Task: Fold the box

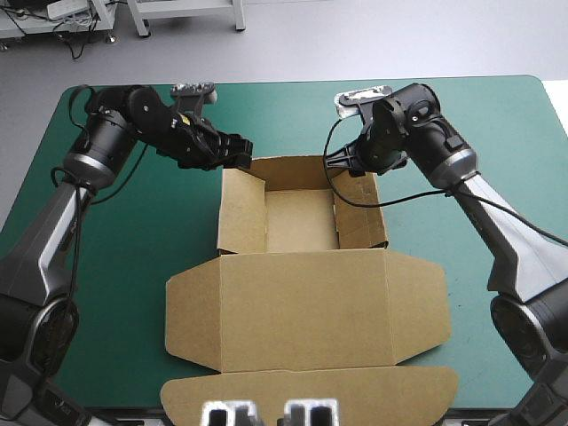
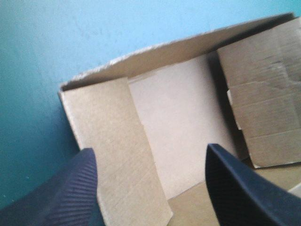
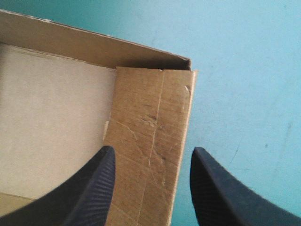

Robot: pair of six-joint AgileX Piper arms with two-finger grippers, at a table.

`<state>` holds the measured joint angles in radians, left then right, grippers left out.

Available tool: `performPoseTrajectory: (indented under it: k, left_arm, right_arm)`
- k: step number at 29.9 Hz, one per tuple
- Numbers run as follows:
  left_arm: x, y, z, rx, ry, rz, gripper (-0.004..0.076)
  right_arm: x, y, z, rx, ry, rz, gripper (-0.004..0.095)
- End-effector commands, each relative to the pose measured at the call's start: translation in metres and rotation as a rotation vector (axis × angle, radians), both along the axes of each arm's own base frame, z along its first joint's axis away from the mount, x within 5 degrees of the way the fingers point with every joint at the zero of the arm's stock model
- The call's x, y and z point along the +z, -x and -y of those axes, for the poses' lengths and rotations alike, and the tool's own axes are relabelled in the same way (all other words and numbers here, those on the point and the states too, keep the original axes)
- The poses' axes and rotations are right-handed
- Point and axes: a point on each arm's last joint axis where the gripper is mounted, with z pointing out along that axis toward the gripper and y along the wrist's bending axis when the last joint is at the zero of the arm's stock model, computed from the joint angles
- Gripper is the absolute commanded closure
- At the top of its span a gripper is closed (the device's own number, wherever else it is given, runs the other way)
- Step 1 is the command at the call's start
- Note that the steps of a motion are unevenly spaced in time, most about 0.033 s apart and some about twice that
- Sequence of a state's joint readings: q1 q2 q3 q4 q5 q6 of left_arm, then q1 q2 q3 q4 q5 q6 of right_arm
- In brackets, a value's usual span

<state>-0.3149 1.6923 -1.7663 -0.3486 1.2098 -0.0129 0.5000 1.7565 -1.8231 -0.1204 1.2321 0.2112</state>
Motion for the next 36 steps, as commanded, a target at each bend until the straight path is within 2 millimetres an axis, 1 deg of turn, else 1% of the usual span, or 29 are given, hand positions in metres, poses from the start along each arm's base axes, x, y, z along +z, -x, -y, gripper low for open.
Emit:
performPoseTrajectory:
  k: [1, 3, 5, 6, 9, 11, 13, 15, 16, 17, 19, 22, 23, 24, 27, 30, 32, 34, 35, 36]
  left_arm:
    - [0.064, 0.027, -0.006, -0.038, 0.068, 0.134, 0.0387]
    - [0.082, 0.038, -0.009, -0.05, 0.081, 0.197, 0.0532]
    - [0.098, 0.054, -0.014, -0.079, 0.079, 0.268, 0.0704]
    - [0.106, 0.062, -0.017, -0.092, 0.072, 0.304, 0.073]
    - [0.124, 0.088, -0.03, -0.077, 0.043, 0.384, 0.0734]
    - [0.13, 0.104, -0.04, -0.051, 0.0, 0.424, 0.0734]
    - [0.128, 0.117, -0.049, -0.025, -0.041, 0.434, 0.0734]
    - [0.12, 0.132, -0.057, -0.011, -0.075, 0.421, 0.0734]
    - [0.113, 0.137, -0.058, -0.012, -0.084, 0.4, 0.0734]
    - [0.107, 0.147, -0.062, -0.013, -0.089, 0.389, 0.0734]
    - [0.09, 0.159, -0.066, -0.016, -0.107, 0.345, 0.0734]
    - [0.069, 0.179, -0.075, -0.009, -0.145, 0.311, 0.0734]
    - [0.058, 0.185, -0.079, 0.0, -0.161, 0.287, 0.0734]
    - [0.052, 0.193, -0.082, 0.006, -0.168, 0.284, 0.0734]
    - [0.03, 0.216, -0.09, 0.01, -0.175, 0.256, 0.0734]
    - [0.013, 0.241, -0.098, 0.038, -0.16, 0.246, 0.0734]
    - [0.001, 0.258, -0.104, 0.049, -0.158, 0.255, 0.0734]
    - [-0.01, 0.275, -0.11, 0.07, -0.152, 0.272, 0.0734]
    - [-0.016, 0.281, -0.114, 0.084, -0.154, 0.277, 0.0734]
    - [-0.022, 0.286, -0.116, 0.098, -0.155, 0.275, 0.0734]
  right_arm:
    - [0.042, 0.021, 0.007, 0.067, -0.05, 0.094, 0.0481]
    - [0.045, 0.023, 0.008, 0.068, -0.056, 0.1, 0.0482]
    - [0.046, 0.022, 0.011, 0.061, -0.032, 0.114, 0.0482]
    - [0.046, 0.021, 0.012, 0.054, -0.013, 0.122, 0.0482]
    - [0.042, 0.019, 0.016, 0.005, 0.008, 0.123, 0.0482]
    - [0.035, 0.018, 0.017, -0.017, 0.027, 0.107, 0.0482]
    - [0.023, 0.016, 0.02, -0.036, 0.053, 0.074, 0.0482]
    - [0.009, 0.012, 0.023, -0.057, 0.059, 0.027, 0.0482]
    - [0.003, 0.011, 0.025, -0.065, 0.057, 0.006, 0.0483]
    - [-0.004, 0.008, 0.027, -0.074, 0.055, -0.018, 0.0486]
    - [-0.011, 0.005, 0.027, -0.08, 0.027, -0.046, 0.0503]
    - [-0.018, 0.001, 0.023, -0.06, -0.015, -0.083, 0.0565]
    - [-0.022, 0.0, 0.02, -0.054, -0.035, -0.1, 0.0591]
    - [-0.023, -0.001, 0.019, -0.054, -0.039, -0.105, 0.0608]
    - [-0.035, -0.006, 0.016, -0.049, -0.023, -0.147, 0.0664]
    - [-0.046, -0.01, 0.014, -0.008, 0.005, -0.182, 0.0727]
    - [-0.053, -0.013, 0.011, -0.001, 0.005, -0.202, 0.0805]
    - [-0.055, -0.014, 0.011, 0.001, 0.013, -0.206, 0.0899]
    - [-0.055, -0.014, 0.012, 0.006, 0.024, -0.201, 0.0928]
    - [-0.054, -0.014, 0.013, 0.013, 0.035, -0.192, 0.0927]
